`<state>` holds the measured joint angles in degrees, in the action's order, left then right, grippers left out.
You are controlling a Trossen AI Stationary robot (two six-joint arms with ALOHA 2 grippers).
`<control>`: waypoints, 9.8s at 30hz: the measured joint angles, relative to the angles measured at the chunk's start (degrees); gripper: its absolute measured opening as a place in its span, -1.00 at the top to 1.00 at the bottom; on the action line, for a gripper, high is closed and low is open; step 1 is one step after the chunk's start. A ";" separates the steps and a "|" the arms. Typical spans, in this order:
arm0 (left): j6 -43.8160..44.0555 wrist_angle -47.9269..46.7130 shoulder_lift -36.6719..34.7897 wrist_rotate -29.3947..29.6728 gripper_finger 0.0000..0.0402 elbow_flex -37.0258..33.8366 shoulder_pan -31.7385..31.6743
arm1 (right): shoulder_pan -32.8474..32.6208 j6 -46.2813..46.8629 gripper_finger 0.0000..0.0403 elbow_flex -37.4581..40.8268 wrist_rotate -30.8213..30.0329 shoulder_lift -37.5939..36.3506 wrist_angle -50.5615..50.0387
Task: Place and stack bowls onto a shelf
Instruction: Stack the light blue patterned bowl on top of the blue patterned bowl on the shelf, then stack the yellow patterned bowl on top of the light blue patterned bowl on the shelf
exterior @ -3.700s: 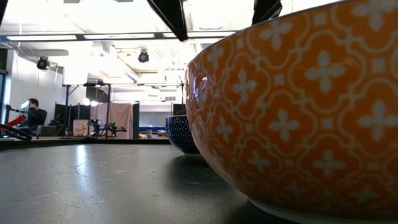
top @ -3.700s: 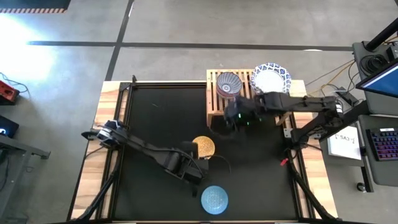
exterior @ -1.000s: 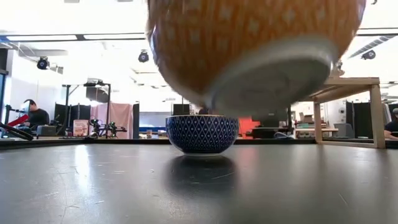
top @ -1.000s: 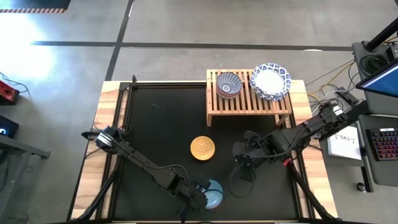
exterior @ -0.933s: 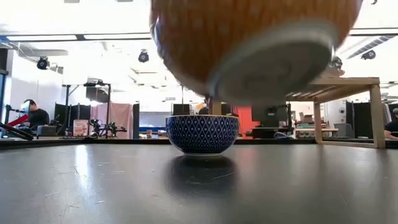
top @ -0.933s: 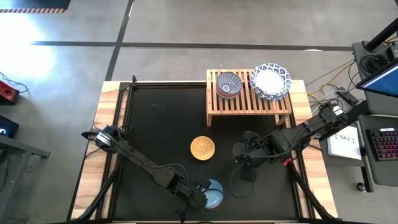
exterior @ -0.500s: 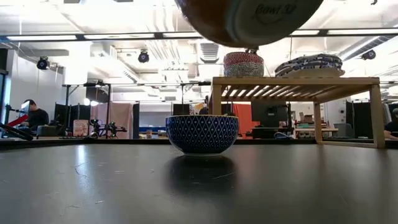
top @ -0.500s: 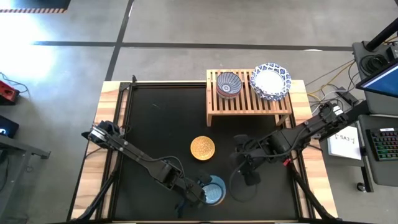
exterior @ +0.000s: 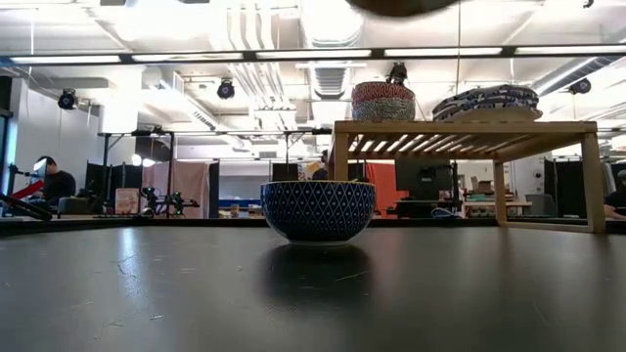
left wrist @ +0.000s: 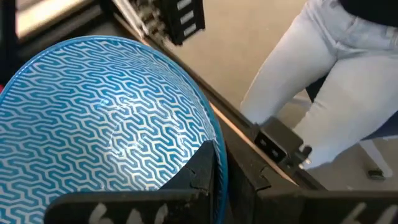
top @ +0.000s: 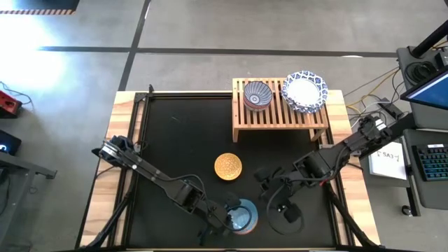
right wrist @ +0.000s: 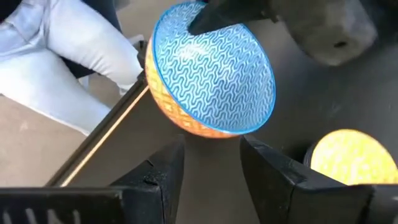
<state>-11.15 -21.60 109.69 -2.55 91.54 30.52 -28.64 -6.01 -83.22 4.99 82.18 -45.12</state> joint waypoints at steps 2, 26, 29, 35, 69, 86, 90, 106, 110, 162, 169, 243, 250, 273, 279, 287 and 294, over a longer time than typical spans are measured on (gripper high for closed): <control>-1.82 0.40 -0.02 0.00 0.97 0.59 -0.11 | -0.12 -2.45 0.30 0.00 0.00 0.12 0.62; -10.11 4.18 -0.02 -3.46 0.97 1.31 -6.13 | -0.27 -12.63 0.32 0.00 6.46 0.12 2.62; -10.54 4.45 -0.02 -3.81 0.97 1.82 -6.44 | -0.24 -11.98 0.32 0.00 7.93 0.12 2.60; -12.33 5.10 -0.07 -3.80 0.97 2.61 -6.97 | -0.19 -11.20 0.40 0.00 12.40 0.12 2.64; -11.32 0.60 0.00 -3.69 0.32 6.52 -8.39 | -0.19 -0.41 0.87 -0.09 14.15 -0.12 4.32; -12.89 -12.65 -0.33 -1.26 0.02 13.58 -11.47 | 0.55 12.67 0.87 0.22 15.38 0.27 2.58; -12.73 -14.76 -0.33 -0.13 0.02 14.68 -11.89 | 1.29 14.62 0.87 0.20 15.23 0.21 3.24; -7.99 -25.31 -0.13 9.67 0.02 19.25 -11.93 | 10.67 10.44 0.86 -2.77 12.16 -0.41 -9.61; -6.81 -27.58 -0.11 10.89 0.02 20.07 -11.99 | 13.70 7.96 0.86 -4.71 7.35 -0.49 -16.74; 1.86 -24.86 -0.07 11.10 0.02 16.98 -10.06 | 50.94 -18.13 0.86 -9.91 -12.26 -1.10 -11.27; 2.70 -24.87 -0.07 11.07 0.02 16.73 -9.99 | 52.08 -18.46 0.86 -8.61 -9.30 -1.08 -8.00; 11.85 -25.04 1.44 3.90 0.02 15.15 -10.27 | 43.57 -0.53 0.39 -15.06 -4.31 -3.12 -29.74; 19.35 -25.14 1.77 3.44 0.02 13.53 -10.27 | 36.90 6.85 0.38 -12.39 -1.66 -3.12 -31.10; 19.11 -22.09 -1.75 12.50 0.02 -8.12 -15.98 | 18.60 23.11 0.44 -0.69 -0.50 -3.05 -25.75; 17.22 -13.78 -1.75 13.09 0.02 -12.79 -16.20 | 17.10 23.46 0.44 0.65 -0.53 -3.05 -23.85; 17.86 -10.93 -1.44 12.51 0.04 -15.20 -16.33 | 16.86 23.19 0.48 1.39 -0.64 -3.05 -21.88; 21.03 -5.95 -0.84 12.46 0.25 -18.90 -16.33 | 16.87 22.70 0.50 2.03 -0.64 -3.05 -21.84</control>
<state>9.88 -27.55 108.85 9.91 72.64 14.20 -11.77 16.69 -81.19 4.36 79.13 -66.96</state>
